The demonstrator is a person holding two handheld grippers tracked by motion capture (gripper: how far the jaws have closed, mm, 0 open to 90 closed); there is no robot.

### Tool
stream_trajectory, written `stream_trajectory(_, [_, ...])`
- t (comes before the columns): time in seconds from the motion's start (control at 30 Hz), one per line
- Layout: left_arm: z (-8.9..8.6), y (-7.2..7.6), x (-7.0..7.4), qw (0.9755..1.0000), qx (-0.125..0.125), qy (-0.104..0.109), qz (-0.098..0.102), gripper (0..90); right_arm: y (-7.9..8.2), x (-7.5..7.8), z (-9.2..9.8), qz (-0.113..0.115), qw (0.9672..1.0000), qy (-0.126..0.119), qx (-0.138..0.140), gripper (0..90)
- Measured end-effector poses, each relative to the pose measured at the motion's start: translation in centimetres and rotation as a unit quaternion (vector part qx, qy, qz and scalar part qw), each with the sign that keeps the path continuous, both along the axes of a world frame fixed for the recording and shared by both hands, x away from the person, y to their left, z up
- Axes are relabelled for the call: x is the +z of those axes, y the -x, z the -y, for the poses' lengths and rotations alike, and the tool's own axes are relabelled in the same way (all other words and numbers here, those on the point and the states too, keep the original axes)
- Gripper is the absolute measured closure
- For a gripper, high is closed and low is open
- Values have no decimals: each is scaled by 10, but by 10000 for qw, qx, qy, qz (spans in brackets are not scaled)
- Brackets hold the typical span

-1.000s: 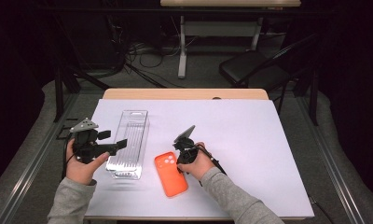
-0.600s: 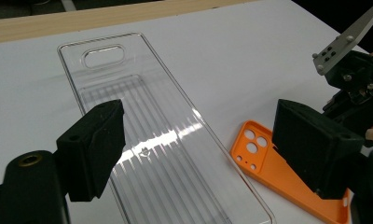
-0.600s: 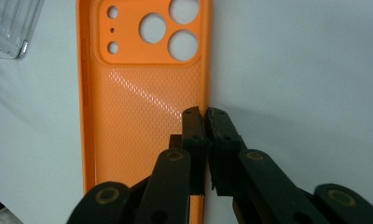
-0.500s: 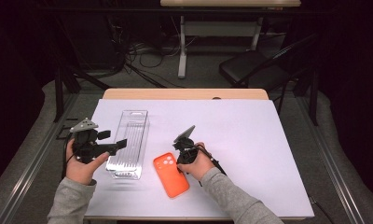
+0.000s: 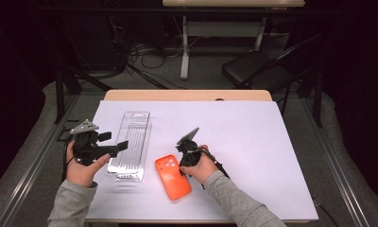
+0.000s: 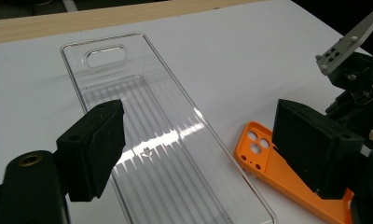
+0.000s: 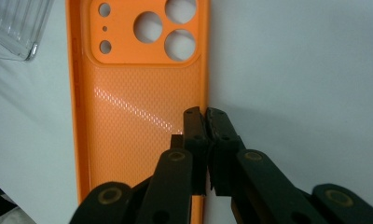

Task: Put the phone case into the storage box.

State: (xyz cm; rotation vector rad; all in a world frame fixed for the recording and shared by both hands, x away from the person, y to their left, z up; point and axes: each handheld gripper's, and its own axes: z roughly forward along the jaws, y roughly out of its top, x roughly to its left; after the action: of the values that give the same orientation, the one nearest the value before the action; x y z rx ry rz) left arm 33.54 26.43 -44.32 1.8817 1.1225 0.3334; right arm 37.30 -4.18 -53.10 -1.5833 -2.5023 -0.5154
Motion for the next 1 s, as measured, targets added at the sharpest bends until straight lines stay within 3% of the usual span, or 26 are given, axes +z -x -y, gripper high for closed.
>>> stream_trajectory(0.5, [0,0,0,10000,1,-8,14,176,10,11,8,354,9990,-263,-65,875])
stream_trajectory(0.77, [0,1,-1,10000,9,-12,12,176,15,20,16,658,9969,-436,-39,875])
stream_trajectory(0.97, [0,1,-1,10000,16,-13,14,176,18,23,23,971,9922,-754,-217,875])
stream_trajectory(1.0, [0,1,-1,10000,20,-8,21,176,18,25,24,948,9927,-726,-193,875])
